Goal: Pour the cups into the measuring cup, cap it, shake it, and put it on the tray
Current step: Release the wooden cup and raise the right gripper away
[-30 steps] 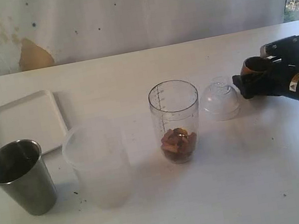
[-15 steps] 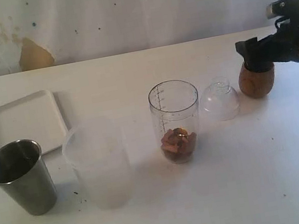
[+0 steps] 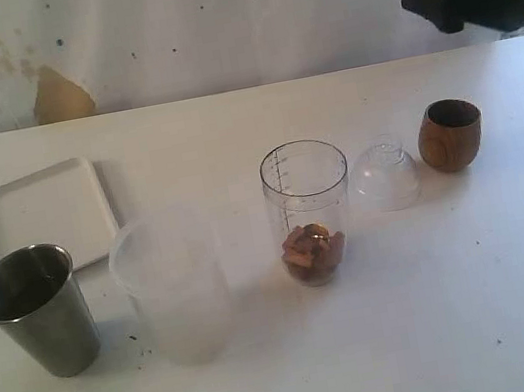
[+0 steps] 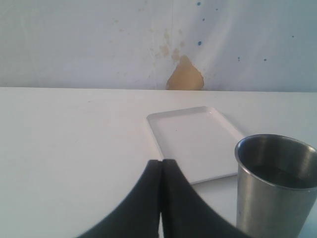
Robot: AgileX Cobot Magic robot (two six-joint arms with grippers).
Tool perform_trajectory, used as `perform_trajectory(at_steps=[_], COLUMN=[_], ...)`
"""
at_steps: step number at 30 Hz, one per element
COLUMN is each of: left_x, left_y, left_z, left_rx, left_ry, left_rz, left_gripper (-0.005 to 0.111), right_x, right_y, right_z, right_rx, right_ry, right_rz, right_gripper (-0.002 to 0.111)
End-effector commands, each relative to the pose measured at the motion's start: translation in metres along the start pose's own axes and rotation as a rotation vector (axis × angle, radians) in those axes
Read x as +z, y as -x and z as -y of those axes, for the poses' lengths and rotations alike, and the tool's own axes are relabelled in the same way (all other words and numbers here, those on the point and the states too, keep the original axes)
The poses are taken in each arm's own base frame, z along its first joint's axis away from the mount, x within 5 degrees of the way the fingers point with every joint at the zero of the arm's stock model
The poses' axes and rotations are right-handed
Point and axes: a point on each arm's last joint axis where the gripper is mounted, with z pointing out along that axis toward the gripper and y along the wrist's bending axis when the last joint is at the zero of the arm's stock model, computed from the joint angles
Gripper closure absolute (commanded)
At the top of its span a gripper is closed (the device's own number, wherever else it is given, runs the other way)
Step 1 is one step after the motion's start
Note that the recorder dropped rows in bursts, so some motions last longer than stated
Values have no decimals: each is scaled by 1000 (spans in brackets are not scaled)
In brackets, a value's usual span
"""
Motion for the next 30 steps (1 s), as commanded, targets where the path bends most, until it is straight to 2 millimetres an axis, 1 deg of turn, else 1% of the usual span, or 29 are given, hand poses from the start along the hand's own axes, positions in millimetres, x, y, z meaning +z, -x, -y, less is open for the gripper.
perform_trajectory(at_steps=[1,2,4,6,8,11,15,19,21,26,30], left_x=[0,0,0,0,0,0,0,0,0,0,0], left_y=[-1,-1,-1,-1,-1,-1,-1,-1,-1,-1,-1], left_z=[0,0,0,0,0,0,0,0,0,0,0], left_rx=[-3,-3,-3,-3,-3,-3,-3,-3,-3,-3,-3], left_ry=[-2,-2,-2,-2,-2,-2,-2,-2,-2,-2,-2], left_rz=[7,7,7,7,7,7,7,7,7,7,7], left_gripper=[107,107,107,107,107,107,107,107,107,107,107], right_x=[-26,-33,-43,-51,-59,-65,-68,-72,-77,-105,-135], right_y=[21,27,33,38,42,42,42,41,42,43,38], right_z=[-21,-28,-38,-47,-56,-65,-75,-82,-85,-95,-112], right_rx=[-18,-15,-22,-2,-23,-20,-6,-32,-43,-72,-103], right_ry=[47,72,122,170,228,303,384,403,398,322,320], right_rz=[-8,-1,2,12,17,-7,-27,-50,-62,-11,38], right_gripper=[64,68,72,73,73,73,73,73,76,91,98])
